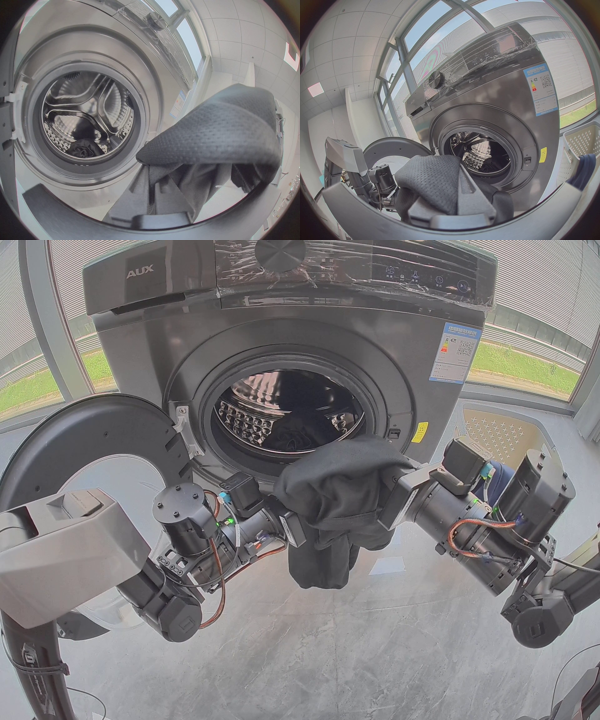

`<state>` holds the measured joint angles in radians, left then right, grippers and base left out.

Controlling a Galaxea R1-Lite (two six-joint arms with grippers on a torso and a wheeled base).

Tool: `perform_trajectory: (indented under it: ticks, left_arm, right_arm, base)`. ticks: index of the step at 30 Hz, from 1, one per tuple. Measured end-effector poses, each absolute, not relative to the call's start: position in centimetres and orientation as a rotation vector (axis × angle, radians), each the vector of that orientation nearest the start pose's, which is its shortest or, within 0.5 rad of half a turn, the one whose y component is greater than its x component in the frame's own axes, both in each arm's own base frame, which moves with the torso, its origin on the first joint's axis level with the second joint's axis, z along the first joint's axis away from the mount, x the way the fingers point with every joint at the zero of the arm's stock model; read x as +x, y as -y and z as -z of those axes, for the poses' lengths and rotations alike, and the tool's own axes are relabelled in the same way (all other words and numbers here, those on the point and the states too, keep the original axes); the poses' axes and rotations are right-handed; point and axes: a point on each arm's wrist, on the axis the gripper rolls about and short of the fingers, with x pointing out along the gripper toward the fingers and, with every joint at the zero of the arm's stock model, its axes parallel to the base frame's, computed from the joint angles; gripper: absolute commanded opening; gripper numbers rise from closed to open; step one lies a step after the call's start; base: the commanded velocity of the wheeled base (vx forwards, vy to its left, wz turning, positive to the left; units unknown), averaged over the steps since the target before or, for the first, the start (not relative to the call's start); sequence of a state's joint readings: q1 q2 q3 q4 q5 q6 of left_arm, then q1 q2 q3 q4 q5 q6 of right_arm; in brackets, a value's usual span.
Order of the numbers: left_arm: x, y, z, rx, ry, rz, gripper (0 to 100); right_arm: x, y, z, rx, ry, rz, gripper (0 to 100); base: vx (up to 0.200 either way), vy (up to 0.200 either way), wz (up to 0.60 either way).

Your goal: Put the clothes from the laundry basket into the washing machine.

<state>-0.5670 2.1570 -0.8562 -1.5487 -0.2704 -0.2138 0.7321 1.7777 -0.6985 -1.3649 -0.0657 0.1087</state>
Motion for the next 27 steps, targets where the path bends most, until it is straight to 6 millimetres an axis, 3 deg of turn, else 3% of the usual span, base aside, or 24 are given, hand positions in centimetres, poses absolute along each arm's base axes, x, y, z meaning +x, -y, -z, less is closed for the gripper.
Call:
perform_trajectory:
  ticks: [7,17,23,24,27]
  left_arm:
    - [31.8,20.1,-14.8,-0.252,0.227,0.771,0]
    - [27.4,16.6,-17.4,-0.255,0.235,0.722,0]
    - [26.4,15.9,-18.3,-0.253,0.258,0.716,0]
    - [26.4,15.8,-18.4,-0.253,0.261,0.716,0]
    - [26.3,15.7,-18.7,-0.256,0.274,0.713,0]
  right_arm:
    - [23.5,-20.0,-20.3,0.213,0.231,-0.654,0]
    - [24.8,-19.6,-19.1,0.193,0.195,-0.616,0]
    - [25.4,-19.7,-18.0,0.185,0.164,-0.605,0]
    - [25.4,-19.8,-17.8,0.187,0.158,-0.6,100]
    - [25.7,-19.9,-17.3,0.193,0.139,-0.58,100]
  base:
    - [0.0,0.0,0.0]
    - [0.0,0.0,0.0]
    - [0.0,0.0,0.0]
    - [0.0,0.0,0.0]
    - [0.0,0.0,0.0]
